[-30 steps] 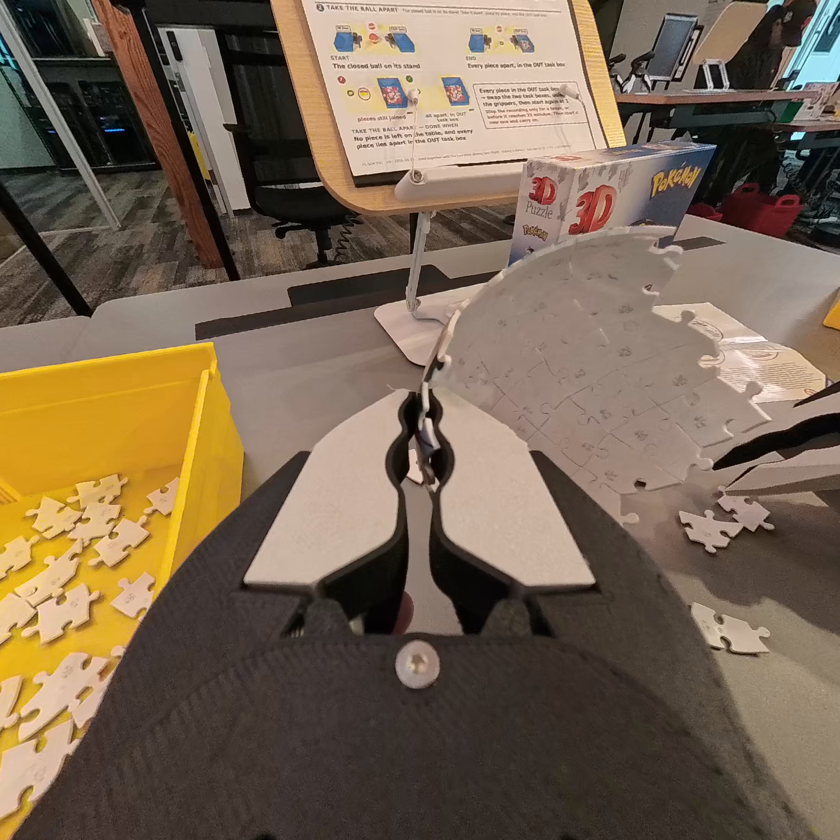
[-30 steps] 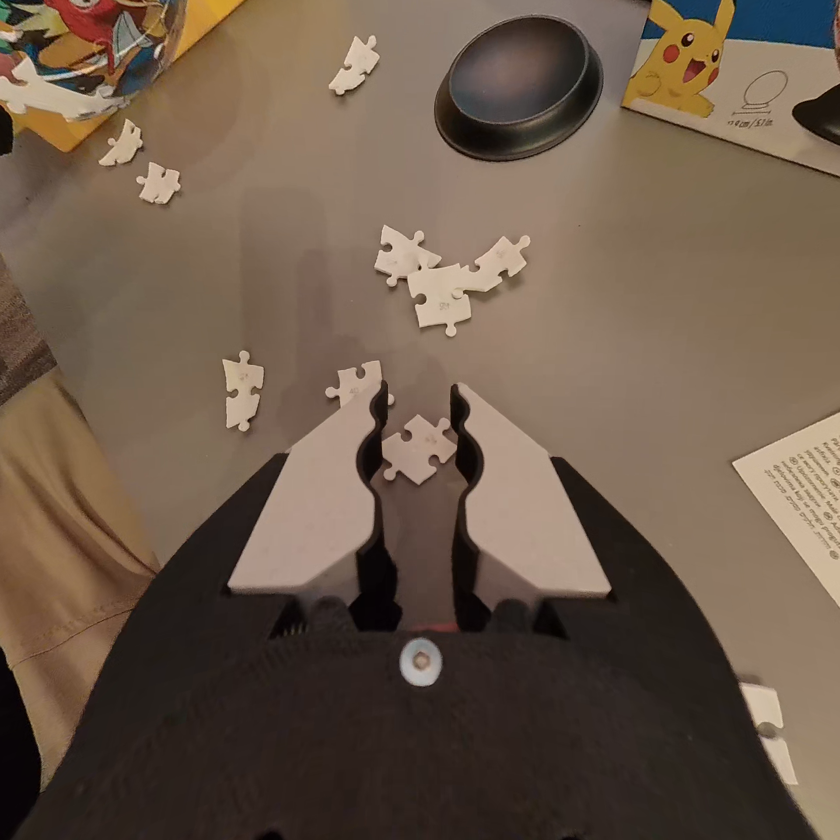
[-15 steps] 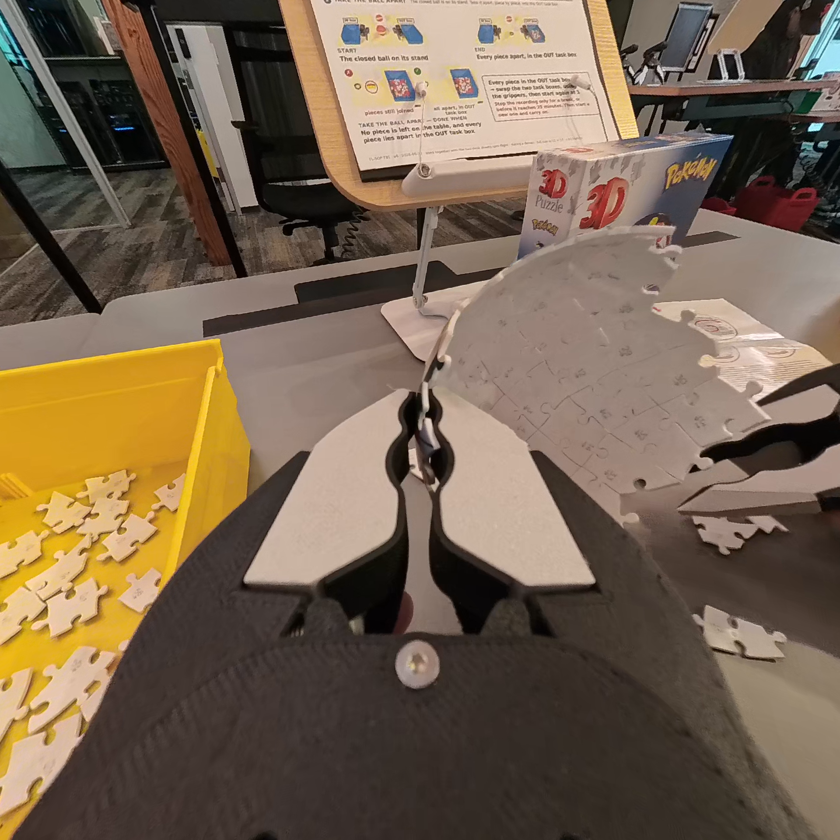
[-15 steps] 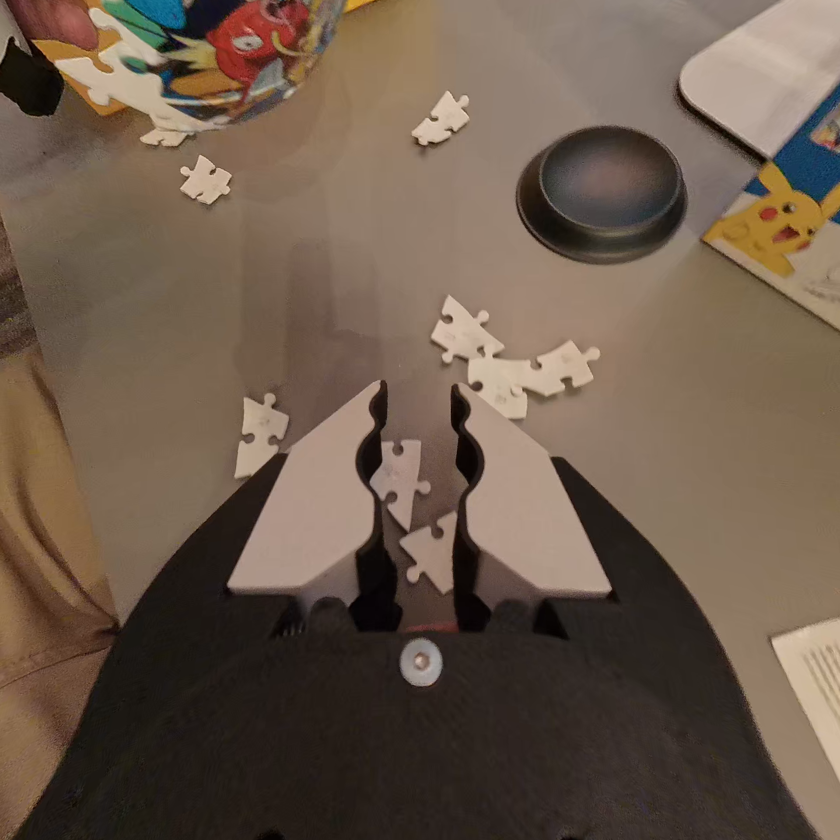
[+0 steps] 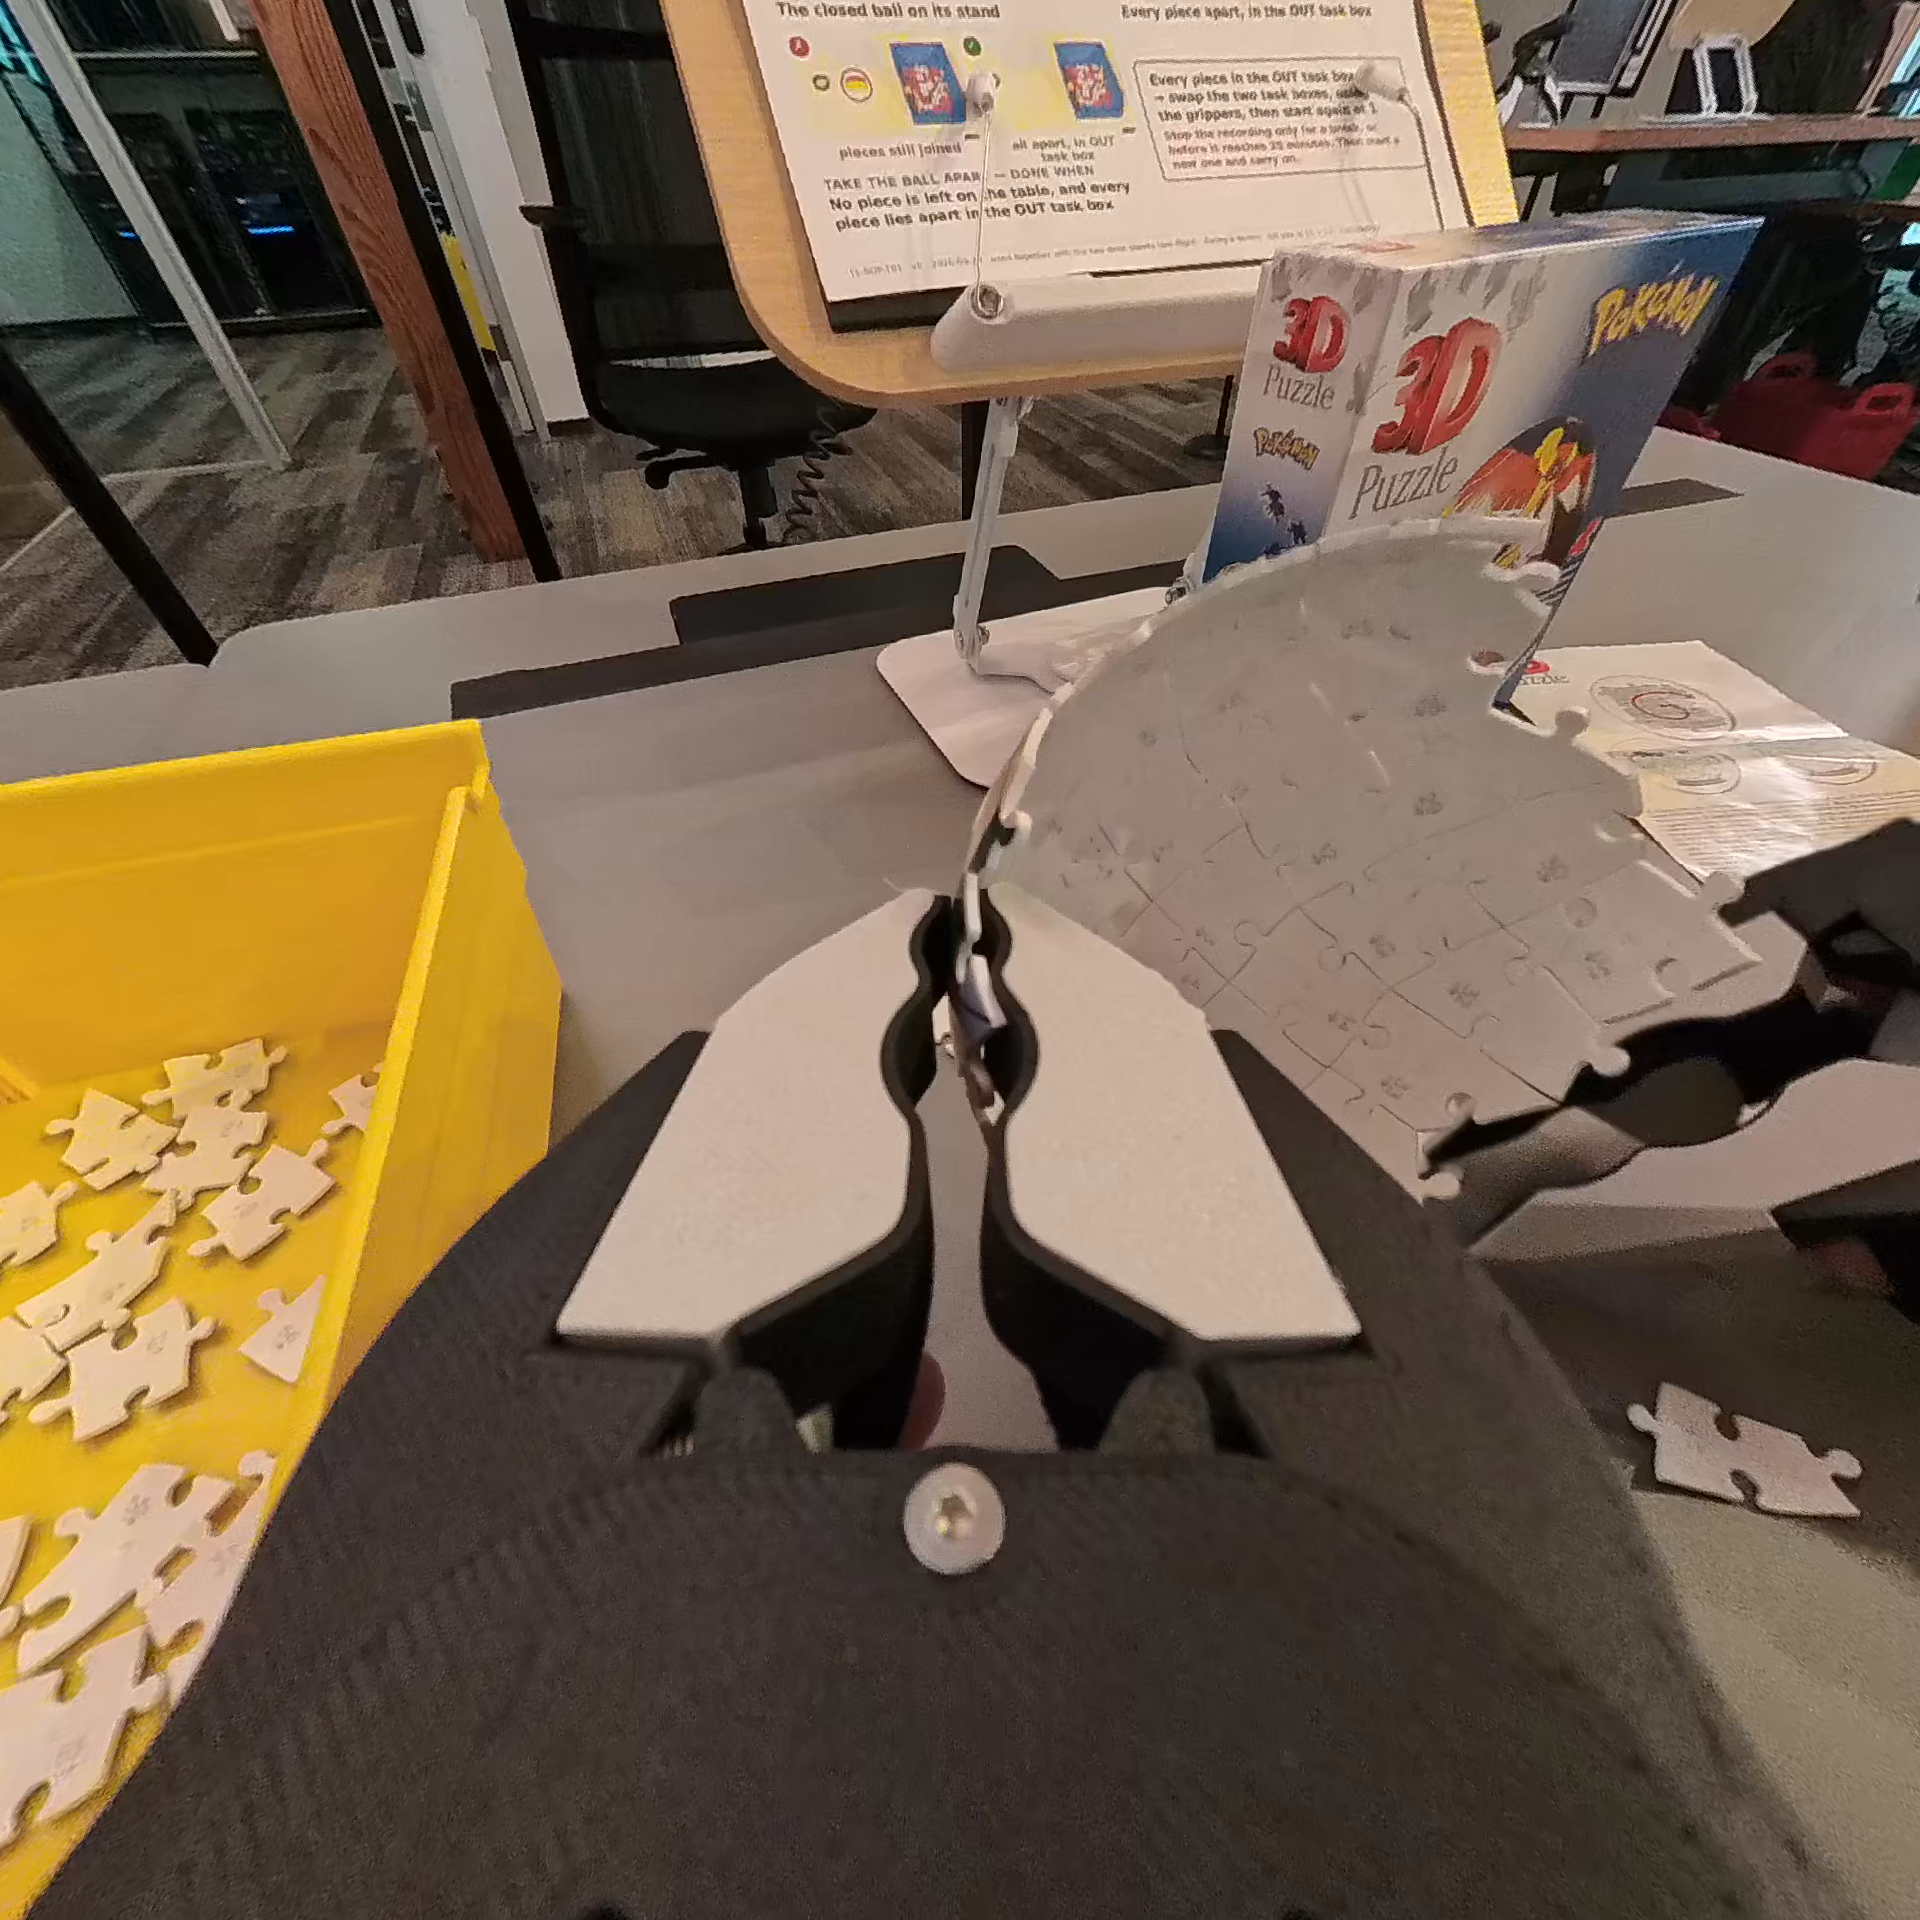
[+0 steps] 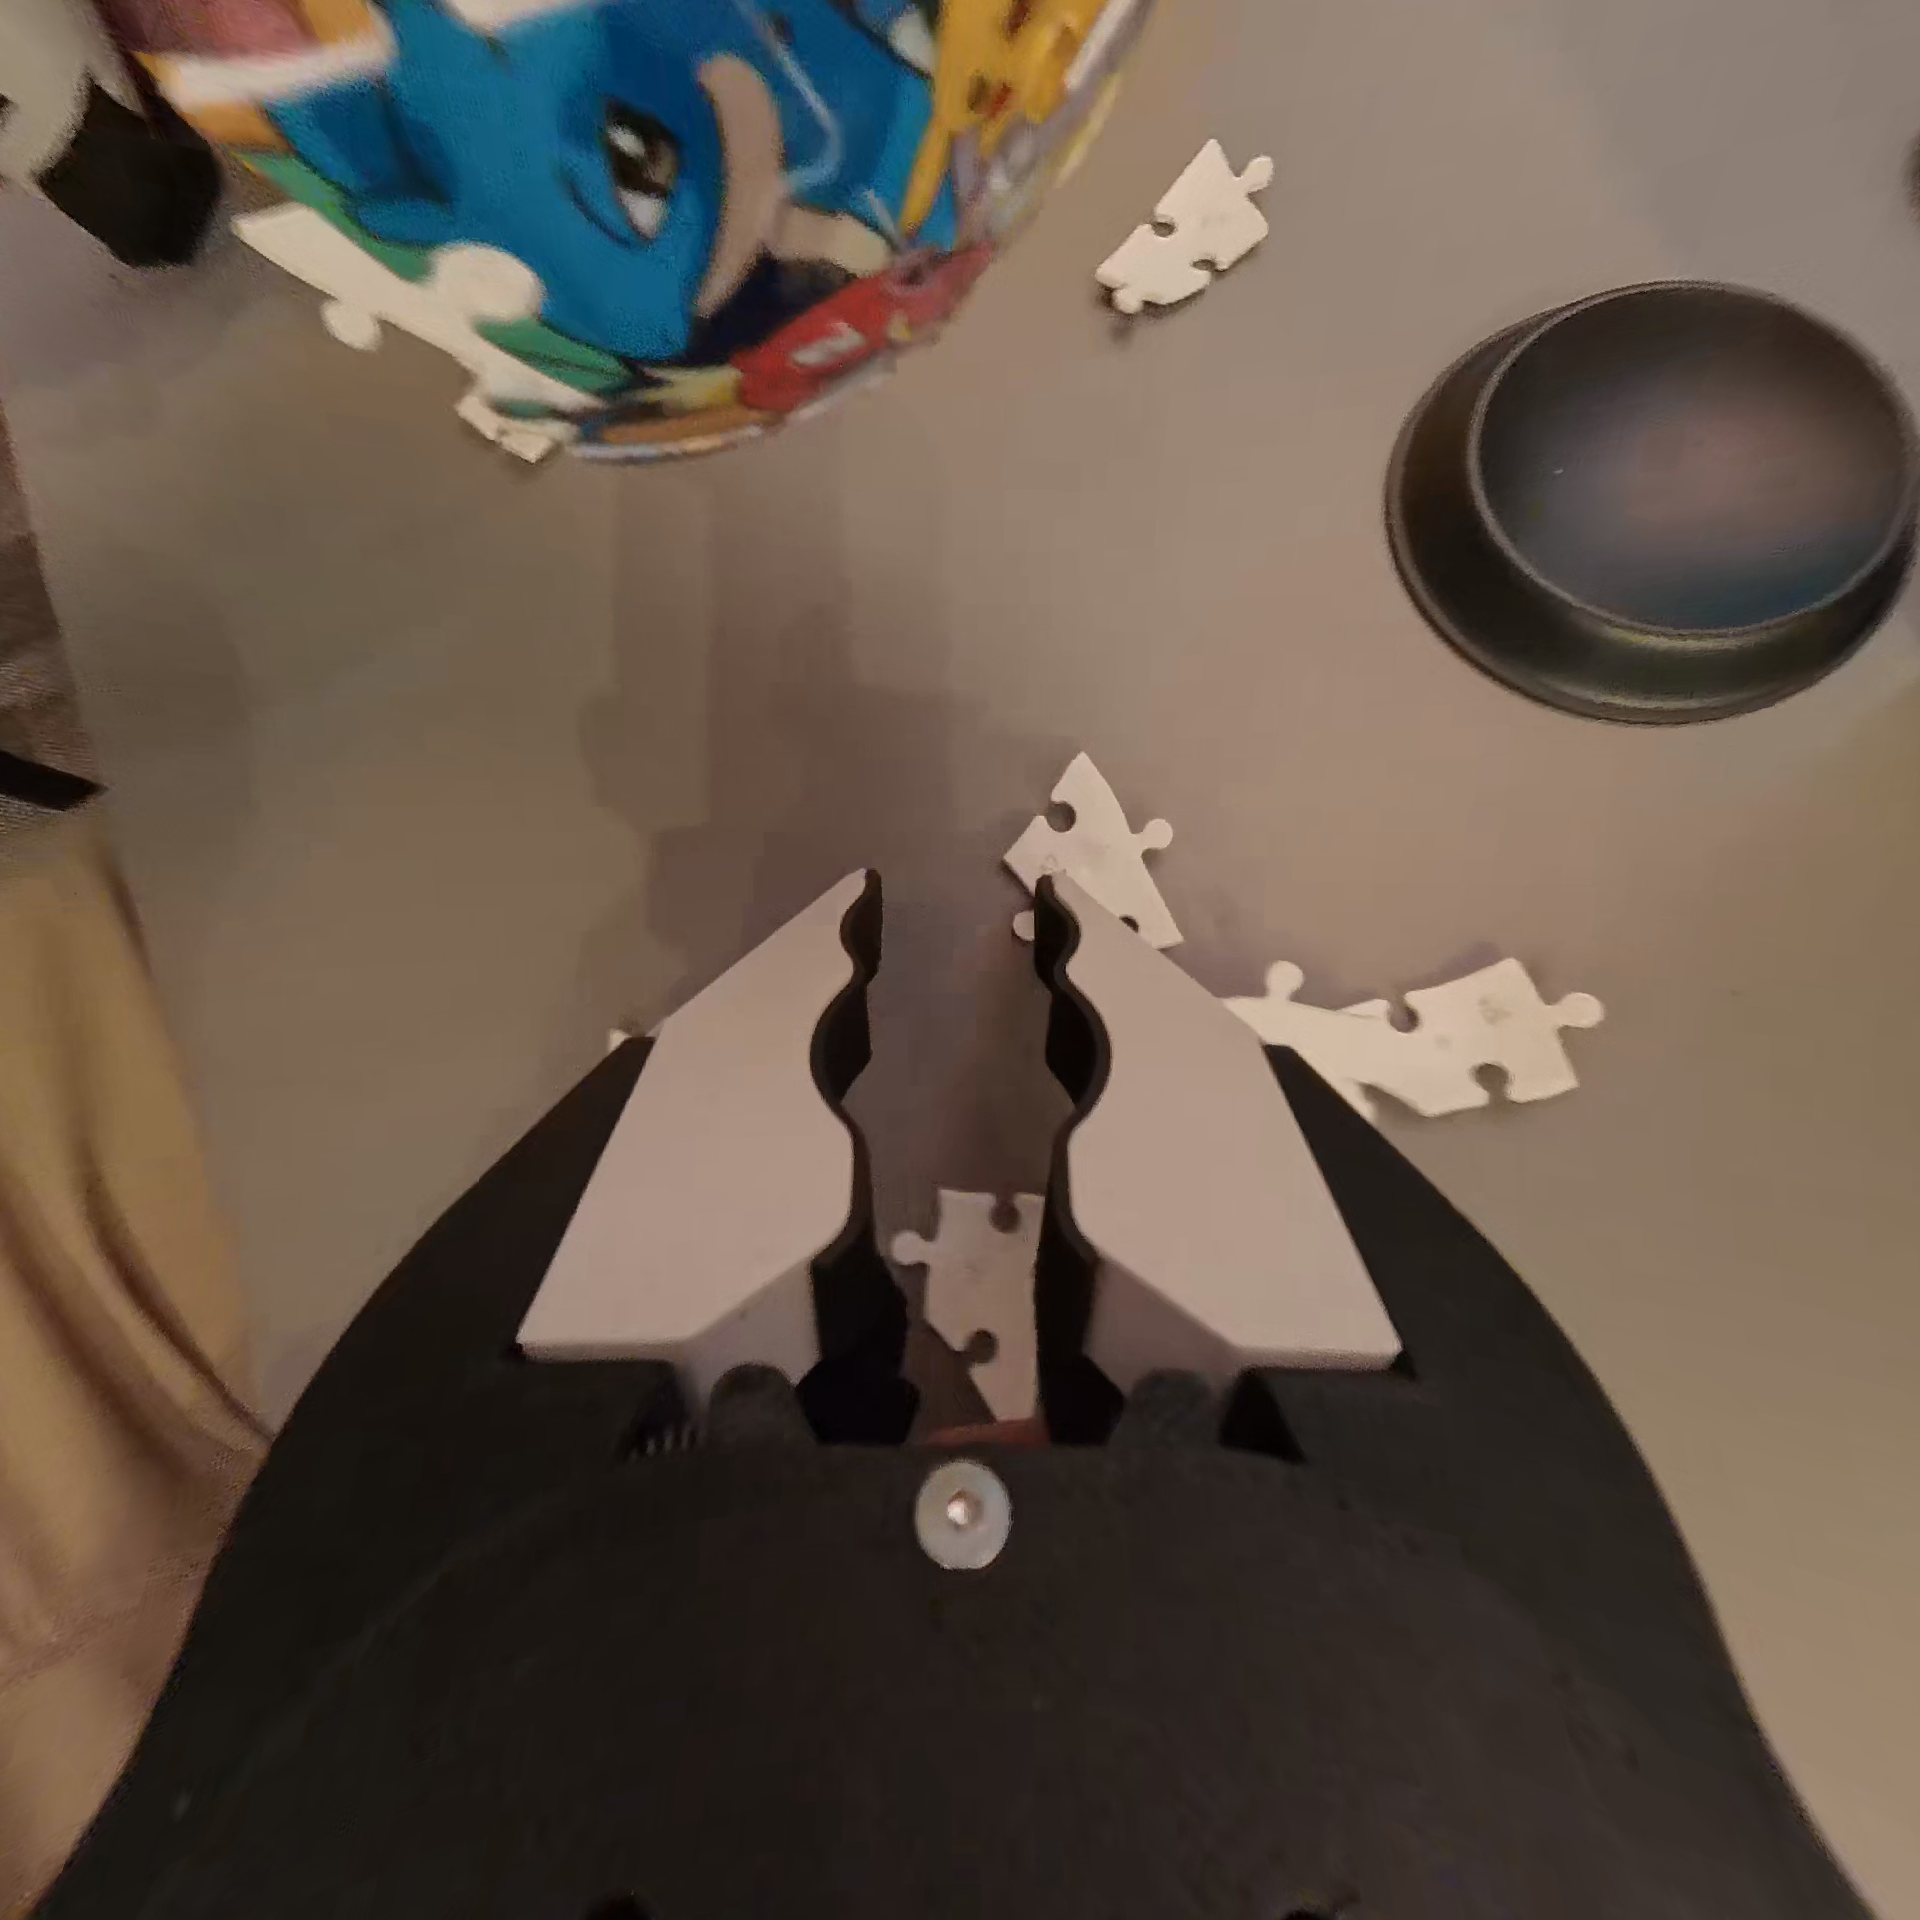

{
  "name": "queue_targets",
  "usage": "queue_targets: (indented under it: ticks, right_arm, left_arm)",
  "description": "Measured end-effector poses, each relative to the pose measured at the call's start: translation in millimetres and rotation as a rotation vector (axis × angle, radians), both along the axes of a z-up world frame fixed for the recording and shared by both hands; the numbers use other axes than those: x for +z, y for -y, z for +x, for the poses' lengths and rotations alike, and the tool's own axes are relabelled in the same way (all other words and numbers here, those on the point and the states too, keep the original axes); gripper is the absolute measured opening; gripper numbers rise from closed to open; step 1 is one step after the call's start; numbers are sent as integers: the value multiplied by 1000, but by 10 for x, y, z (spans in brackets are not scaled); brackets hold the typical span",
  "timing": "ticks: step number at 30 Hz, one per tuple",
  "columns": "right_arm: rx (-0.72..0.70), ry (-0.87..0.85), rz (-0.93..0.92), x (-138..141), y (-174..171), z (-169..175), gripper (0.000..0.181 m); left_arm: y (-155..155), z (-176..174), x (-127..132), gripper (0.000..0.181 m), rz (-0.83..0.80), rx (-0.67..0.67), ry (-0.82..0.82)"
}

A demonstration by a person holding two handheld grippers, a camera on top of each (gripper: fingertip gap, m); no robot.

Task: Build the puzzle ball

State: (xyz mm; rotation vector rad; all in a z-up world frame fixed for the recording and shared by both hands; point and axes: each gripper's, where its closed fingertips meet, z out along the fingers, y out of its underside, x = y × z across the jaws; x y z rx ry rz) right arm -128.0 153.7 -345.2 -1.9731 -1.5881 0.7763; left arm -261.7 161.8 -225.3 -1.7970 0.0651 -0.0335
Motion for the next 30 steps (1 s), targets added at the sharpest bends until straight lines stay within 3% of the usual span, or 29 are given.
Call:
queue_targets:
  ticks: [9, 14, 21, 25, 30]
  right_arm:
    - [82, -65, -187, 84, 530, -236, 31]
    - [41, -139, -229, 286, 387, -150, 35]
    - [-22, -157, -244, 320, 228, 67, 36]
    - [-28, -71, -147, 210, 111, 197, 32]
    - [14, -34, -155, 29, 239, 124, 29]
  left_arm:
    - [-78, 98, -25, 3, -1, -8, 1]
    - [-117, 129, -47, 3, -1, -4, 16]
    - [-240, 343, -160, 3, -23, -49, 39]
    - [-301, 451, -225, 3, -36, -74, 38]
    - [-335, 486, -247, 3, -40, -79, 39]
